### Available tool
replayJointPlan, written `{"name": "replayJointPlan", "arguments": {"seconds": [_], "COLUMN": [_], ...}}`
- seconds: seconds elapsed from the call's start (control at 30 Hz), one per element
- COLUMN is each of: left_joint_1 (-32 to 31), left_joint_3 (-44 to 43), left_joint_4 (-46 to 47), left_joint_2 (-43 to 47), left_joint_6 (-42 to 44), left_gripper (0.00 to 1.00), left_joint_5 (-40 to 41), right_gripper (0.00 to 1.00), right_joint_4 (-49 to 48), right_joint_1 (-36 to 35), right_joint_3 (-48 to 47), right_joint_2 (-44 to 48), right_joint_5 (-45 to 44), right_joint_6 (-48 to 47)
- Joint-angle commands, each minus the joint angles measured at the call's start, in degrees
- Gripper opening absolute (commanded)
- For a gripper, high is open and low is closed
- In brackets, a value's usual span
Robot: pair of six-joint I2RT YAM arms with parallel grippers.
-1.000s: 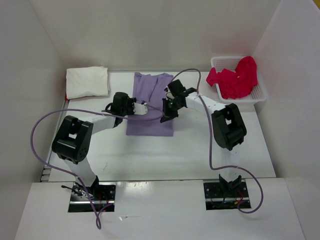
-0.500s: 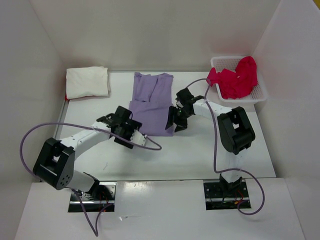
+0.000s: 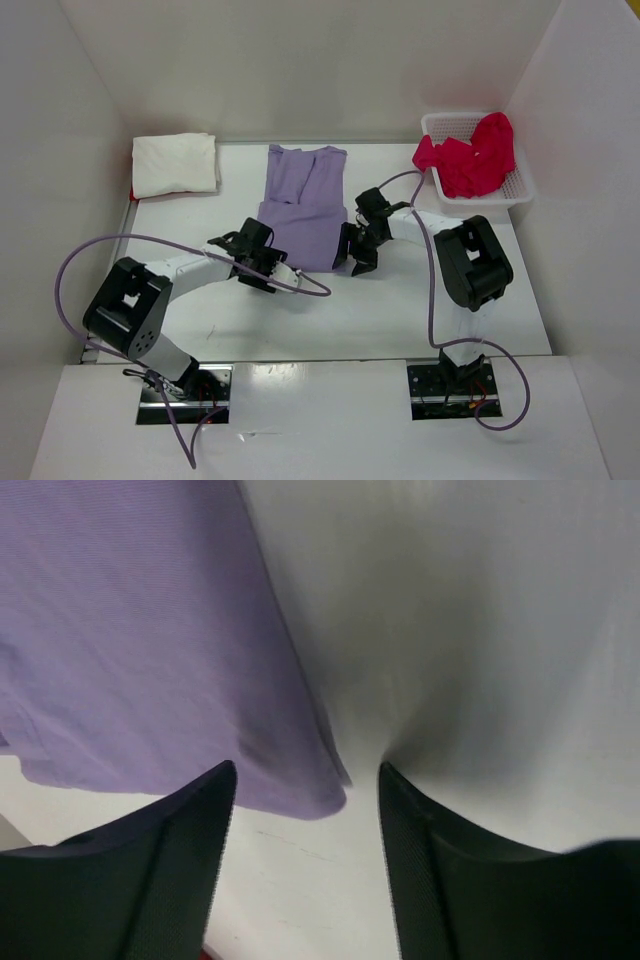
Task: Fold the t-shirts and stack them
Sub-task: Grab one side of the 2/3 rectangular tshirt with both arms
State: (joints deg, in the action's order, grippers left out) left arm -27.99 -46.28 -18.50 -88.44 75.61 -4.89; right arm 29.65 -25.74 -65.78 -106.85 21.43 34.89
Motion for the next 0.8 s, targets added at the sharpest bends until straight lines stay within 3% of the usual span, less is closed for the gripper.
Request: {"name": "replayJointPlan", "arguments": {"seconds": [0.0,0.07,0.2,0.3,0.43,0.5,0.77], "left_joint_1": [0.2,0.2,0.2,0.2,0.2,0.2,-2.0], "left_joint_3": [1.3,1.3,1.3,1.3,0.8,0.8,-0.4], "left_joint_4": [2.6,3.1,4.3,4.3,4.9,5.4,-2.8], "left_joint_2": [-2.0,-2.0,-2.5,-2.5,-2.5,-2.5,1.4], "left_joint_6": [-1.6,-1.6,-2.1,-2.7,-4.0,-4.6,-8.8], "left_gripper": [0.64,0.51,0.37,0.26,0.13,0.03,0.0], "left_joint_5": [0.1,0.1,0.7,0.7,0.1,0.1,0.7], "right_gripper": [0.67,0.67,0.65,0.5,0.1,0.0,0.0], "right_joint_4": [-3.5,-3.5,-4.6,-5.1,-6.6,-6.6,-3.2], "right_joint_1": [-0.4,-0.4,-0.4,-0.4,-0.4,-0.4,0.3], "right_joint_3": [0.7,0.7,0.7,0.7,0.7,0.7,3.5], "right_joint_2": [2.3,1.6,-1.7,-3.5,-4.1,-4.1,2.3], "right_joint_5": [-0.9,-1.0,-0.1,0.5,3.0,3.0,1.0], "right_joint_6": [0.9,0.9,1.9,1.9,2.5,2.5,1.8]}}
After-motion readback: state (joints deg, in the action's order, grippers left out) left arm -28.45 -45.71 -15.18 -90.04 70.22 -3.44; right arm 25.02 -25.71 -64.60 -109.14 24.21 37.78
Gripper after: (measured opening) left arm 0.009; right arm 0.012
